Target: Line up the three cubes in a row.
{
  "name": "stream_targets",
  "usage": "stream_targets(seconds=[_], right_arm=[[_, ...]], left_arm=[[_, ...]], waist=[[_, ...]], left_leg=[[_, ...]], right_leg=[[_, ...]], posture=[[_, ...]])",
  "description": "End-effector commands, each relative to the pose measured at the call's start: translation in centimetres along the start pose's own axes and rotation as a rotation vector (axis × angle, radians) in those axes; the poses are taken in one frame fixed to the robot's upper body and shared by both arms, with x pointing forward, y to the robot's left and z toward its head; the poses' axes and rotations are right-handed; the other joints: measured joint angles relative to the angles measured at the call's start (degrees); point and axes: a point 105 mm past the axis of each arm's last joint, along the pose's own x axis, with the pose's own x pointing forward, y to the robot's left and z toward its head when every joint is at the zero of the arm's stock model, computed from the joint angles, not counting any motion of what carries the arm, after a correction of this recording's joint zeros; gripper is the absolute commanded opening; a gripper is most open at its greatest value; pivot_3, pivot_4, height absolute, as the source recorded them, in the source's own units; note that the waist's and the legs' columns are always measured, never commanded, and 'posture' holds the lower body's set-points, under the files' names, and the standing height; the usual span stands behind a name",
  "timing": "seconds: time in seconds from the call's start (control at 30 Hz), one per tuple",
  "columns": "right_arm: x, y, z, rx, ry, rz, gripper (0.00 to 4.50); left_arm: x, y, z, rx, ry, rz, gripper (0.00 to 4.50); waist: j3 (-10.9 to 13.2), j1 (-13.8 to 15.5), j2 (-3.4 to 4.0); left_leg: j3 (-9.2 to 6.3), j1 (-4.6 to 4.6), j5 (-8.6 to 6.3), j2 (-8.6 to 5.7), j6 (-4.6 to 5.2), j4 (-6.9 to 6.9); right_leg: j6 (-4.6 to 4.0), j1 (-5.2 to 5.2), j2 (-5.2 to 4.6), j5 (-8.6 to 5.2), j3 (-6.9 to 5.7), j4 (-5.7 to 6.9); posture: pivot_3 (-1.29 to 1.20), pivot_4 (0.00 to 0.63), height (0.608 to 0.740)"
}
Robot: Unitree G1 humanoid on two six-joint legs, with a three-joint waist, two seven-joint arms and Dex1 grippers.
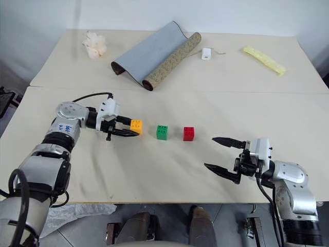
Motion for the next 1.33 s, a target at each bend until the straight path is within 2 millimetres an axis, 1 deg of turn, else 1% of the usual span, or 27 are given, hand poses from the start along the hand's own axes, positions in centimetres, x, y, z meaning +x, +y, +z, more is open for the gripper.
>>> stream_targets(seconds=[0.03,0.2,0.27,0.3,0.4,0.43,0.47,0.5,0.53,0.6,0.63,0.73,0.8,0.87,0.9,0.97,1.0,1.07,1.23,1.33], right_arm=[[-0.2,0.3,1.4,-0.061,-0.029,-0.024,4.50],[-0.4,0.6,1.2,-0.058,-0.023,-0.043,4.50],[-0.2,0.4,1.1,-0.055,-0.025,-0.044,4.50],[-0.2,0.3,1.1,-0.054,-0.026,-0.044,4.50],[-0.1,0.2,1.0,-0.039,-0.029,-0.039,4.50],[-0.1,0.0,1.0,-0.030,-0.036,-0.041,4.50],[-0.1,-0.1,1.0,-0.025,-0.041,-0.043,4.50],[-0.1,-0.5,1.1,-0.024,-0.045,-0.046,4.50],[-0.2,-0.9,1.1,-0.025,-0.048,-0.047,4.50],[-0.4,-1.7,1.4,-0.031,-0.057,-0.050,4.50],[-0.4,-2.0,1.5,-0.033,-0.060,-0.050,4.50],[-1.0,-3.5,1.9,-0.026,-0.064,-0.033,4.50],[-1.3,-4.4,1.9,-0.015,-0.056,-0.015,4.50],[-1.5,-5.4,1.9,-0.020,-0.055,0.001,4.50],[-1.6,-5.7,1.9,-0.022,-0.055,0.006,4.50],[-1.4,-6.1,1.9,-0.024,-0.053,0.041,4.50],[-1.1,-6.2,2.1,-0.011,-0.063,0.069,4.50],[-0.6,-6.3,2.1,0.000,-0.073,0.118,4.50],[-0.2,-6.0,1.9,-0.006,-0.058,0.180,4.50],[-0.1,-6.0,1.7,-0.007,-0.041,0.188,4.50]], left_arm=[[0.0,0.3,0.9,0.027,-0.006,-0.019,1.49],[-0.2,0.4,0.9,0.025,-0.006,-0.007,1.49],[-0.5,0.7,0.5,0.005,0.008,0.027,2.22],[-0.6,0.7,0.5,-0.003,0.007,0.032,2.43],[-1.0,0.7,0.7,-0.013,-0.031,0.035,3.42],[-1.5,0.4,0.8,-0.015,-0.048,0.020,3.68],[-1.9,0.1,0.8,-0.015,-0.058,0.008,4.06],[-2.8,-0.2,0.8,-0.009,-0.081,0.007,4.36],[-3.8,-0.6,0.7,0.000,-0.104,0.019,4.47],[-5.5,-1.3,0.5,0.003,-0.142,0.053,4.47],[-5.9,-1.6,0.5,-0.001,-0.152,0.059,4.47],[-8.6,-2.8,0.3,-0.015,-0.218,0.173,4.47],[-10.0,-3.4,0.3,-0.032,-0.247,0.265,4.47],[-11.3,-3.7,0.0,-0.126,-0.269,0.370,4.47],[-11.6,-3.8,0.0,-0.160,-0.271,0.396,4.47],[-12.0,-4.7,0.2,-0.133,-0.275,0.411,4.47],[-12.5,-4.9,0.2,-0.111,-0.275,0.449,4.47],[-13.1,-5.5,0.2,-0.126,-0.302,0.485,4.47],[-13.1,-6.4,0.4,-0.109,-0.302,0.499,4.47],[-13.5,-6.6,0.1,-0.106,-0.288,0.544,4.47]], waist=[[0.00,0.08,0.00],[0.01,0.27,-0.02],[0.01,0.22,-0.02],[0.01,0.17,-0.02],[0.01,0.13,-0.02],[0.01,0.12,-0.02],[0.01,0.09,-0.02],[0.01,0.07,-0.02],[0.01,-0.17,-0.02],[0.01,-0.64,-0.02],[0.02,-0.98,0.01],[0.03,-1.31,0.02],[0.03,-1.37,0.02],[0.04,-1.21,0.02],[0.04,-1.26,0.02],[0.04,-0.99,0.03],[0.04,-0.97,0.03],[0.05,-1.14,0.06],[0.06,-1.14,0.06],[0.06,-1.18,0.06]], left_leg=[[-0.01,0.01,0.00,0.00,0.00,0.02],[-0.02,-0.01,0.00,-0.02,0.02,0.07],[-0.03,-0.01,0.00,-0.01,0.02,0.06],[-0.03,-0.01,0.00,-0.01,0.02,0.06],[-0.03,0.00,0.00,-0.01,0.02,0.06],[-0.03,0.00,0.00,-0.01,0.02,0.06],[-0.03,0.00,0.00,-0.01,0.02,0.06],[-0.03,0.00,0.00,-0.01,0.02,0.06],[-0.03,0.01,0.00,0.00,0.02,0.06],[-0.02,0.06,0.00,0.02,0.02,0.04],[-0.03,0.07,0.00,0.06,0.02,0.05],[-0.08,0.06,0.00,0.07,0.02,0.08],[-0.10,0.05,0.00,0.06,0.02,0.15],[-0.16,0.05,0.00,0.06,0.02,0.16],[-0.18,0.05,0.00,0.08,0.02,0.18],[-0.19,0.06,0.00,0.08,0.01,0.19],[-0.20,0.06,0.00,0.07,0.01,0.21],[-0.17,0.08,0.00,0.07,0.01,0.23],[-0.18,0.07,0.01,0.07,0.00,0.22],[-0.17,0.07,0.01,0.06,0.00,0.21]], right_leg=[[0.00,0.00,0.00,0.00,0.00,0.02],[0.03,0.01,-0.04,0.02,0.01,0.05],[0.03,0.01,-0.04,0.02,0.01,0.05],[0.03,0.01,-0.04,0.02,0.01,0.05],[0.03,0.01,-0.03,0.02,0.01,0.05],[0.03,0.01,-0.03,0.02,0.01,0.06],[0.03,0.01,-0.03,0.02,0.01,0.06],[0.03,0.01,-0.03,0.02,0.01,0.05],[0.03,0.01,-0.03,0.01,0.01,0.06],[0.02,0.00,-0.03,0.01,0.04,0.10],[0.02,0.00,-0.03,0.01,0.02,0.11],[-0.01,-0.02,-0.05,0.00,-0.03,0.17],[-0.01,0.00,-0.09,0.00,-0.02,0.19],[-0.01,0.00,-0.09,0.00,-0.03,0.23],[-0.01,0.00,-0.09,0.00,-0.04,0.24],[-0.01,0.02,-0.10,0.00,-0.03,0.29],[-0.01,0.03,-0.11,0.00,-0.04,0.31],[-0.01,0.03,-0.12,0.00,0.02,0.31],[-0.02,0.03,-0.12,-0.01,-0.02,0.32],[-0.02,0.03,-0.12,-0.01,-0.02,0.32]], posture=[[0.00,0.150,0.740],[0.00,0.150,0.740],[0.00,0.150,0.740],[0.00,0.150,0.740],[0.00,0.150,0.740],[0.00,0.150,0.740],[0.00,0.150,0.740],[0.00,0.150,0.740],[0.00,0.150,0.740],[0.00,0.150,0.740],[0.00,0.150,0.740],[0.00,0.150,0.740],[0.00,0.150,0.740],[0.00,0.150,0.740],[0.00,0.150,0.740],[0.00,0.150,0.740],[0.00,0.150,0.740],[0.00,0.150,0.740],[0.00,0.150,0.740],[0.00,0.150,0.740]])
